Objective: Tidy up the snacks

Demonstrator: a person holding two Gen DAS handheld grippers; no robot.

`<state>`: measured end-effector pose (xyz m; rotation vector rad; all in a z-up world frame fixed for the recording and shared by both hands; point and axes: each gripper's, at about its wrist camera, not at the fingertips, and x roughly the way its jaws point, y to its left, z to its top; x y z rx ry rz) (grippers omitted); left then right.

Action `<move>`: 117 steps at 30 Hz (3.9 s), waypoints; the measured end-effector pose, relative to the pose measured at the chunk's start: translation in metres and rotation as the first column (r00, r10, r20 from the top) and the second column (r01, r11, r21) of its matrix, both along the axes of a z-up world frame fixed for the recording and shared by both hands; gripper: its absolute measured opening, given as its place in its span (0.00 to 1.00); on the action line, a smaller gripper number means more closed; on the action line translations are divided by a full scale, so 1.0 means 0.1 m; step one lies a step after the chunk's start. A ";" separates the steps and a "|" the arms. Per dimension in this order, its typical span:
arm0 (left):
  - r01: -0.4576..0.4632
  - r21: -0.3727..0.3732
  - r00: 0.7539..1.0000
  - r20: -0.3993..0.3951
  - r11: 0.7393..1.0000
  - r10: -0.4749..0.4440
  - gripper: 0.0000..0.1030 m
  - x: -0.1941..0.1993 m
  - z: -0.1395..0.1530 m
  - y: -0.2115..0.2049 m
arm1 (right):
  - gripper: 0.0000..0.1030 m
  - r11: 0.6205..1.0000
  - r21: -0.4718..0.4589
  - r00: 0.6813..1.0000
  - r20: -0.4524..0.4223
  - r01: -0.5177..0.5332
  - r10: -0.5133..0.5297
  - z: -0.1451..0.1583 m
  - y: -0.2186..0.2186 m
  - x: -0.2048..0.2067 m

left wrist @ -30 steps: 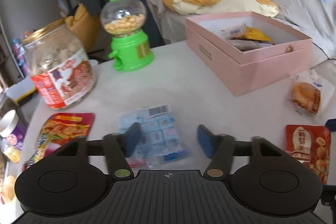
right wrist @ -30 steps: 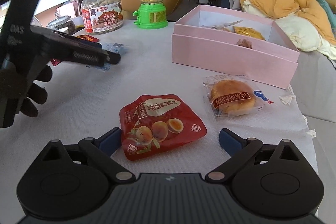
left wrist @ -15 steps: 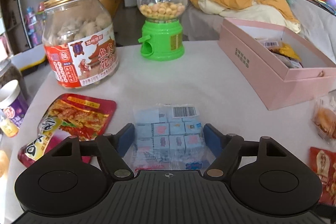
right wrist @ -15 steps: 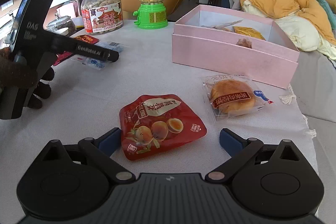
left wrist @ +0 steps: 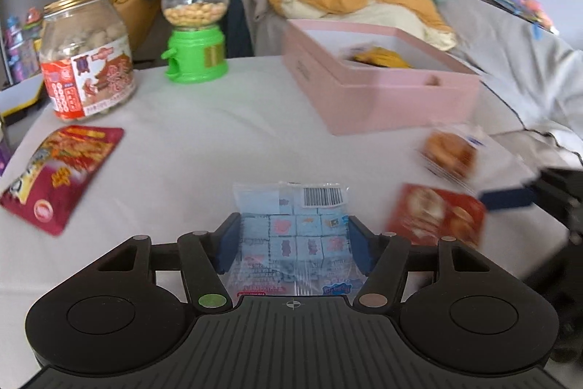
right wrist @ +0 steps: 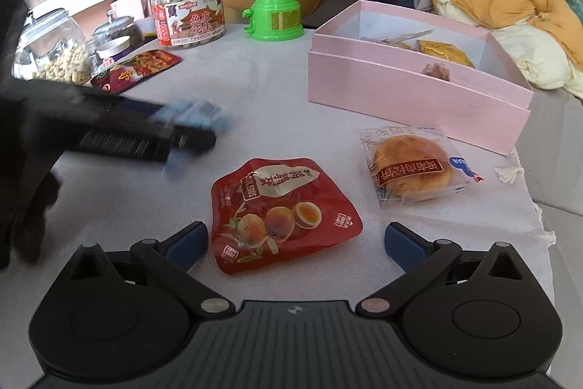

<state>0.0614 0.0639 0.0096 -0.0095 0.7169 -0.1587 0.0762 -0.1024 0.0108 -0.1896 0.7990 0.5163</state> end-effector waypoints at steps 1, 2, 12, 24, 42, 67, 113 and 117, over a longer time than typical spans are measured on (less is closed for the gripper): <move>0.003 0.008 1.000 0.009 1.000 -0.003 0.65 -0.03 -0.01 -0.02 | 1.00 1.000 -0.003 1.000 0.000 -0.004 0.004 0.00 0.00 0.00; 0.005 0.024 1.000 0.023 1.000 -0.006 0.65 -0.07 -0.03 -0.05 | 1.00 1.000 -0.004 1.000 -0.001 -0.006 0.006 0.00 0.00 0.00; -0.004 0.038 0.998 0.055 0.999 0.002 0.65 -0.10 -0.05 -0.07 | 1.00 0.990 -0.101 0.993 0.082 0.094 -0.086 0.05 -0.43 -0.21; -0.009 -0.024 0.998 0.059 1.000 0.010 0.65 -0.11 -0.05 0.02 | 0.99 0.987 0.092 0.991 0.001 0.135 -0.136 0.20 -0.69 -0.31; -0.025 -0.082 0.998 0.063 0.996 0.030 0.64 -0.13 -0.06 0.10 | 0.69 0.999 0.014 0.999 -0.016 0.033 -0.032 0.14 -0.13 0.02; 0.146 -0.268 0.965 0.249 0.952 -0.078 0.66 1.09 1.03 -0.56 | 0.69 0.977 0.089 0.968 0.144 0.192 -0.204 0.47 -1.10 -0.24; -0.204 -0.170 0.978 0.006 0.964 0.208 0.57 0.41 0.06 1.70 | 0.73 0.985 -0.033 0.986 -0.005 0.168 -0.168 0.11 -0.26 0.84; -0.077 -0.180 0.997 0.004 0.981 0.079 0.57 0.38 0.05 1.29 | 0.70 0.996 -0.027 0.996 0.001 0.087 -0.087 0.14 -0.14 0.69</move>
